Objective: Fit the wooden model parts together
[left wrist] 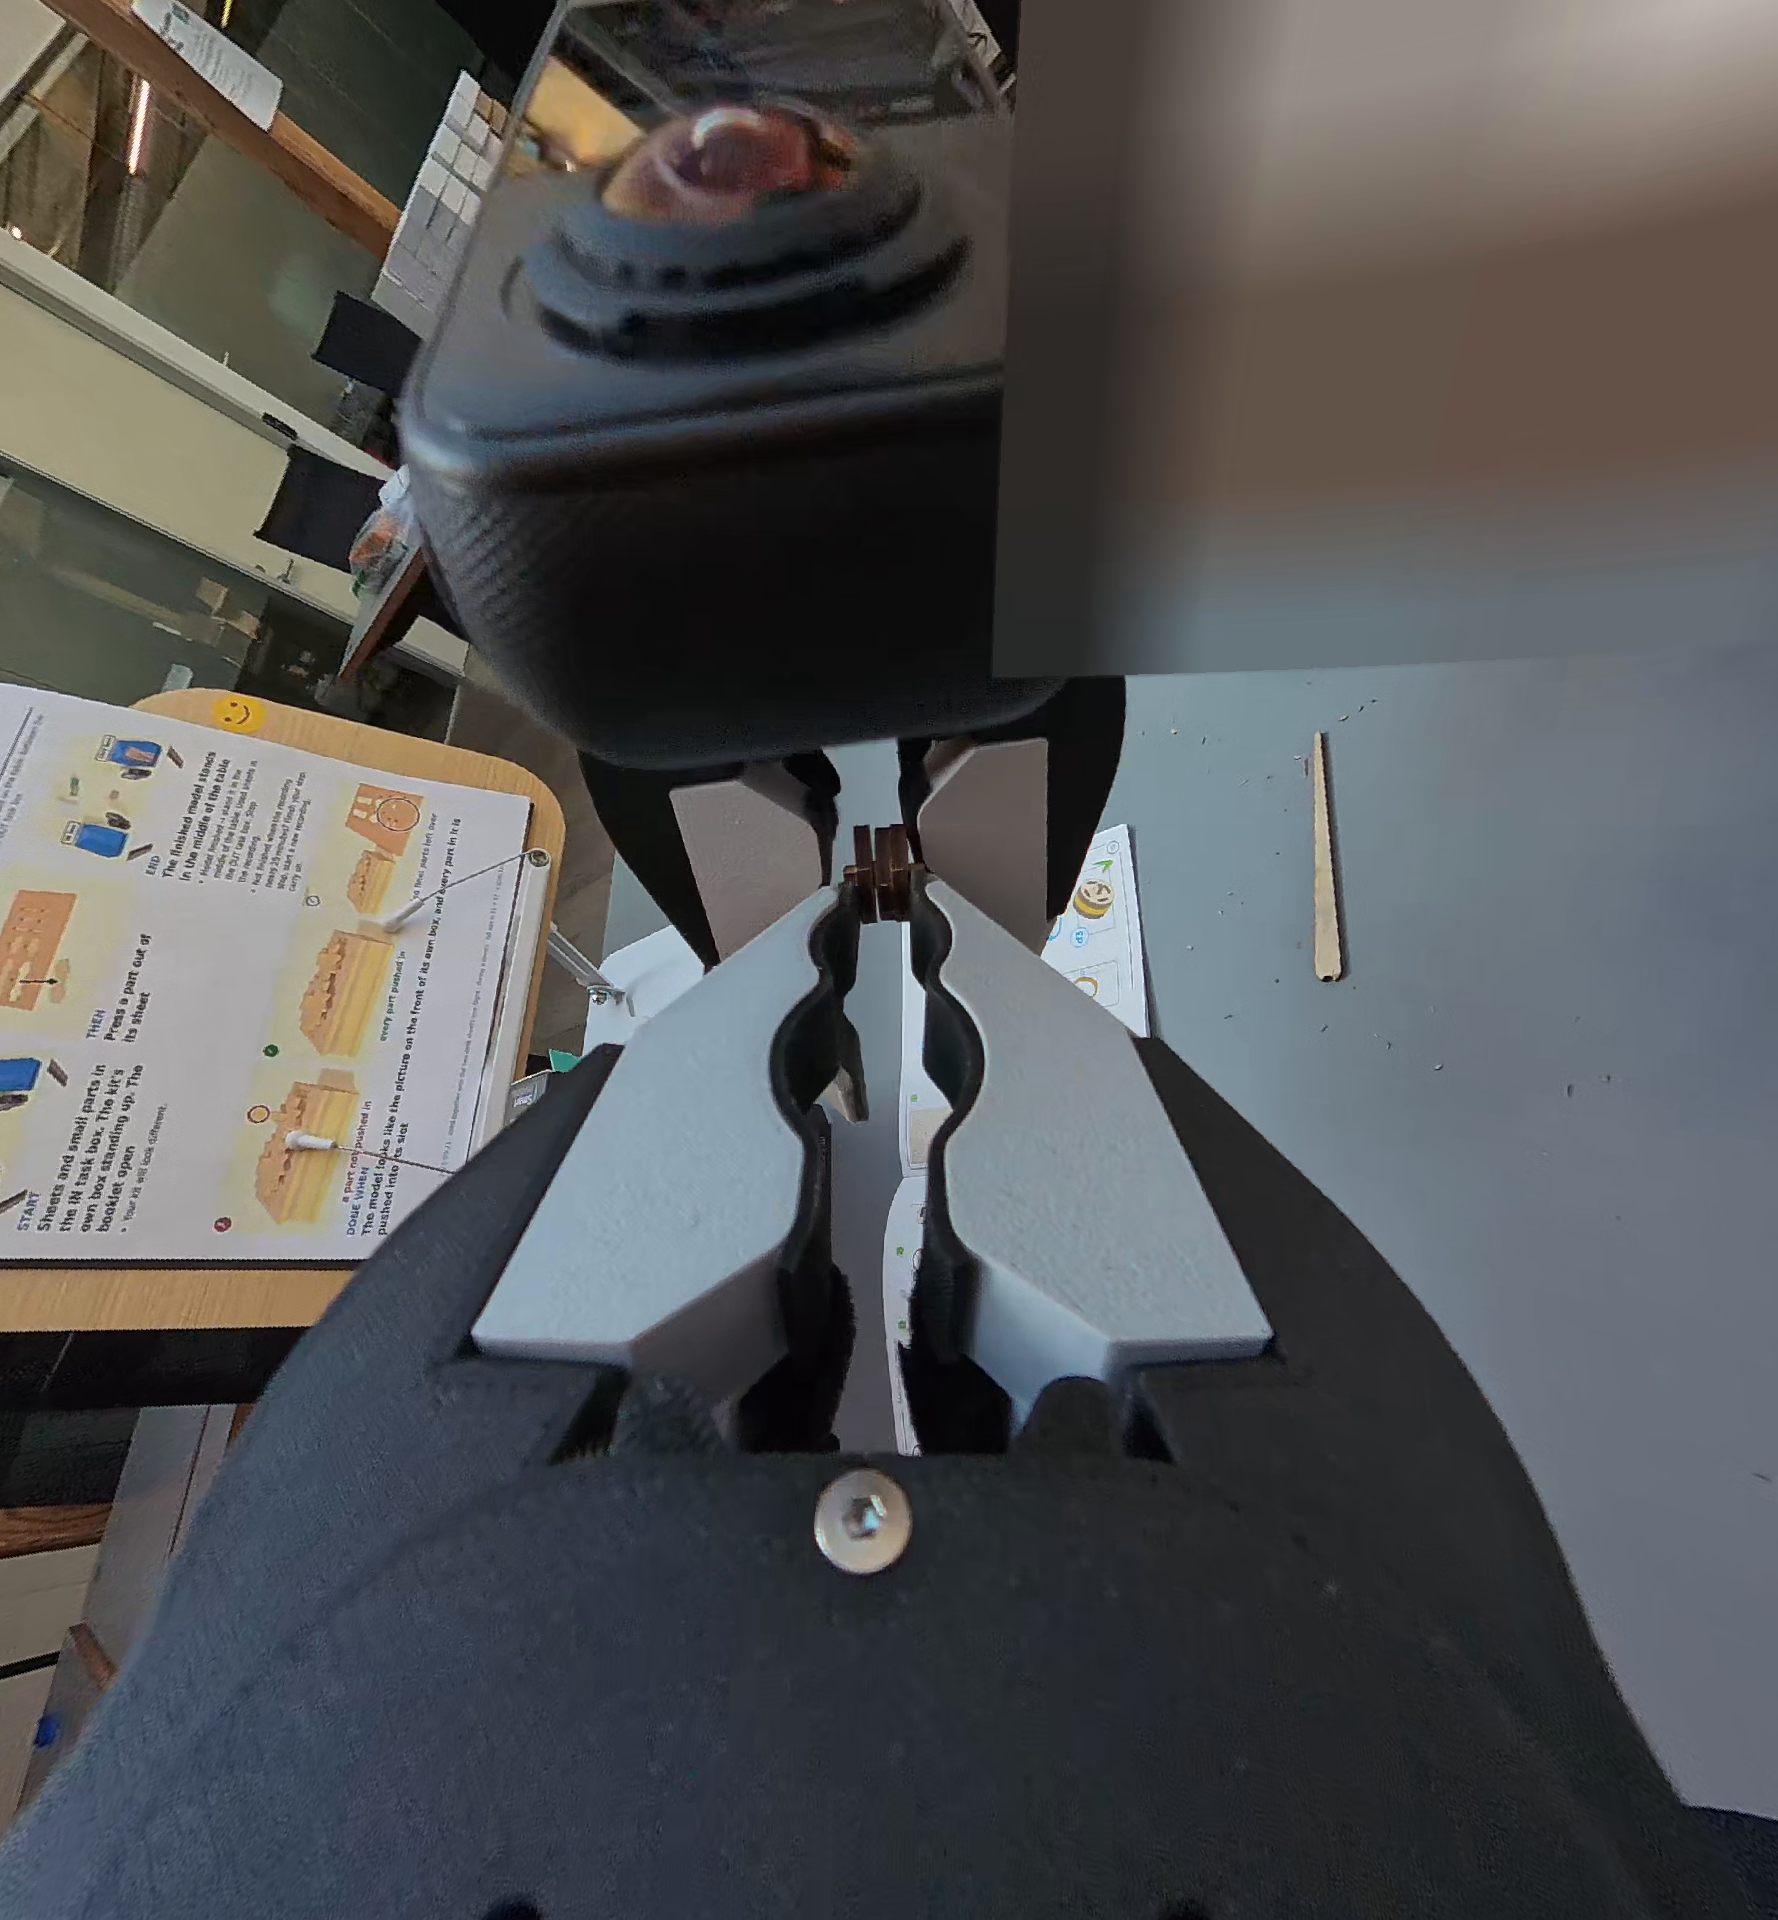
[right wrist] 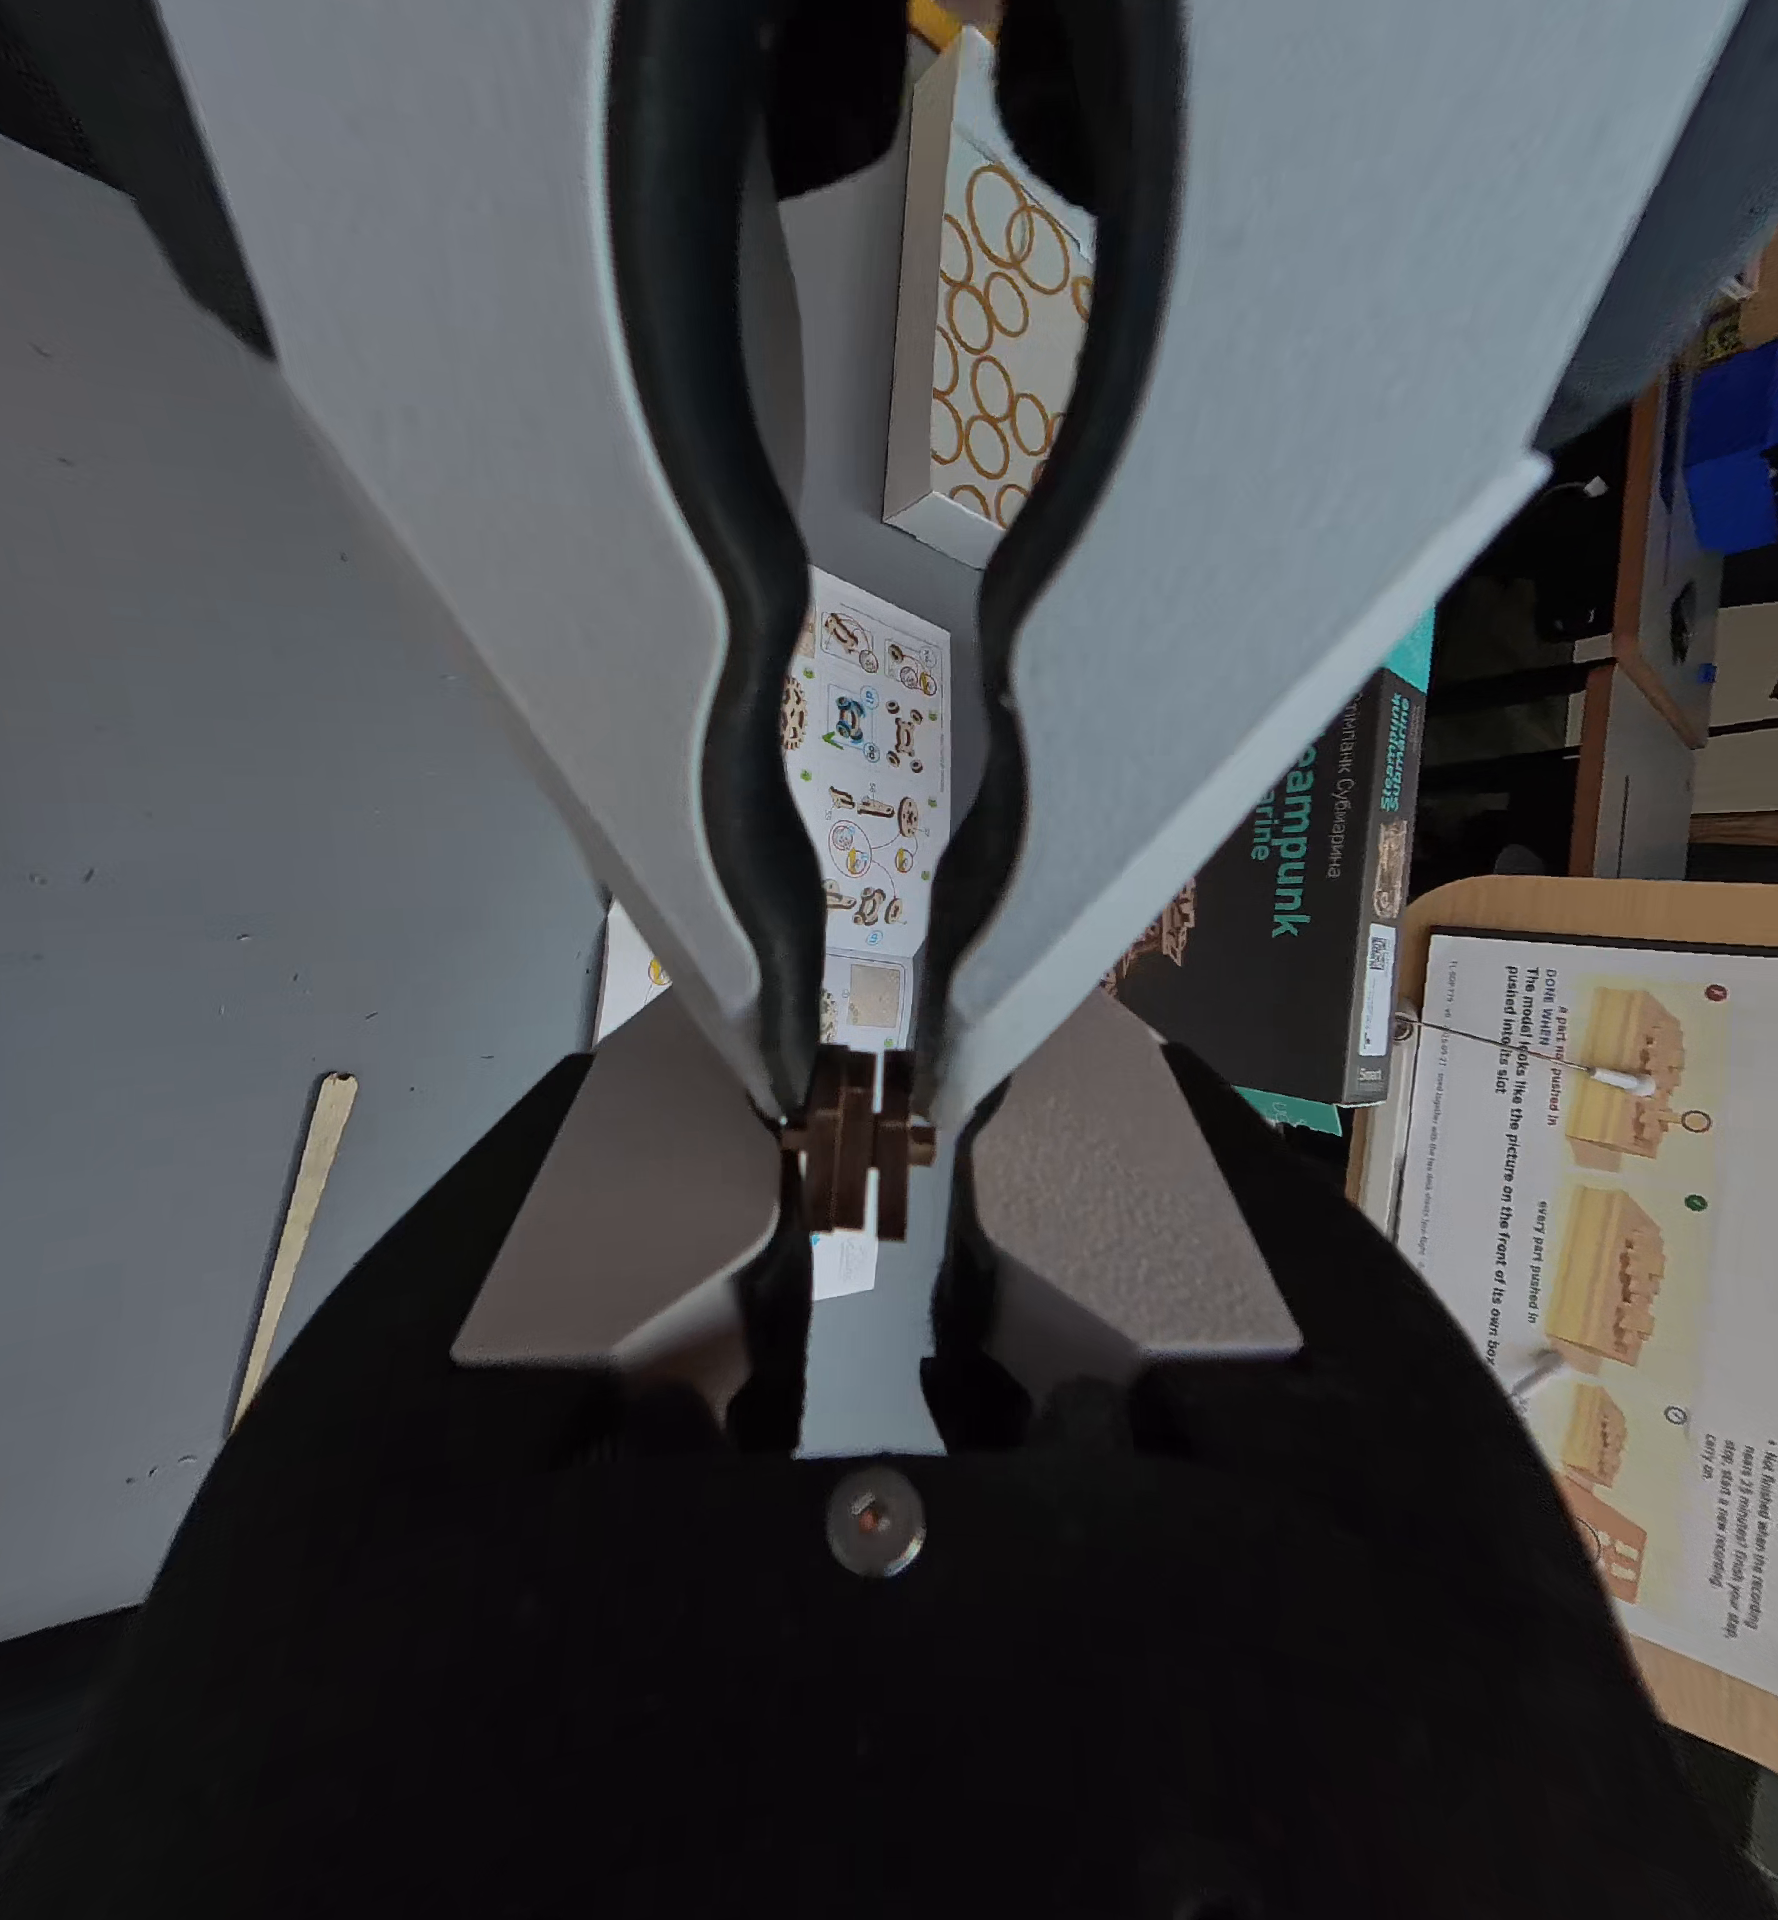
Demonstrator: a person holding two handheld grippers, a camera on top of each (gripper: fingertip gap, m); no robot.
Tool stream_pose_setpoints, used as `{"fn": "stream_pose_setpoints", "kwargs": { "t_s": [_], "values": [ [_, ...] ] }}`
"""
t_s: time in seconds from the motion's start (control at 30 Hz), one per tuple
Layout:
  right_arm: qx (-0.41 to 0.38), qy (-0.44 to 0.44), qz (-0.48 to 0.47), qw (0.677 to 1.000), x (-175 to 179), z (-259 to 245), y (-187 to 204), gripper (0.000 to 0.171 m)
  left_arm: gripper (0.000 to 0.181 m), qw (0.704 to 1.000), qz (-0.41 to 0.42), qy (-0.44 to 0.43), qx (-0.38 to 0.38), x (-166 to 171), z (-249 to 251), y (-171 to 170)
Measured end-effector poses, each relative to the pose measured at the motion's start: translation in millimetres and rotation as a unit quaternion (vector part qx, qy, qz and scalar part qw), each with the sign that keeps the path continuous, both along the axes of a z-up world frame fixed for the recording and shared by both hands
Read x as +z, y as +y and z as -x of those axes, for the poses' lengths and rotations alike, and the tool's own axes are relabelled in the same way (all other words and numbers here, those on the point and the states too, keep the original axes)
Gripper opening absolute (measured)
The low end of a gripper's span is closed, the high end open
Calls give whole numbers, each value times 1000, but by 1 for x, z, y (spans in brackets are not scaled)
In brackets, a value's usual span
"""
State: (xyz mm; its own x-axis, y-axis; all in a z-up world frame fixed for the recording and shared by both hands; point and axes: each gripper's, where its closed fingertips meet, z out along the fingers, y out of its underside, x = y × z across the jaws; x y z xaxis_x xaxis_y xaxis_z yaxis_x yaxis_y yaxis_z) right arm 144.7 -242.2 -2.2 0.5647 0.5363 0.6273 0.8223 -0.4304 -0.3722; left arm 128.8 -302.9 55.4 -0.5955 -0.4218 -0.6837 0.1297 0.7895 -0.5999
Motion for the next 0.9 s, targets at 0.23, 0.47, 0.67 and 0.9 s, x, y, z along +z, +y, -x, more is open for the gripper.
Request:
{"fn": "stream_pose_setpoints", "kwargs": {
  "t_s": [0.23,0.47,0.67,0.9],
  "values": [
    [-30,-40,22,999,-7,-10,-5,14,8,1000,-12,-1,7,-4,-4,-1],
    [-47,-42,8,998,-1,-15,-1,11,7,1000,11,10,21,1,-5,2],
    [-46,-44,3,998,2,-12,0,9,7,1000,15,12,18,2,-3,3],
    [66,-31,-149,986,45,10,16,13,14,997,38,-72,-3,31,6,5]
  ]
}}
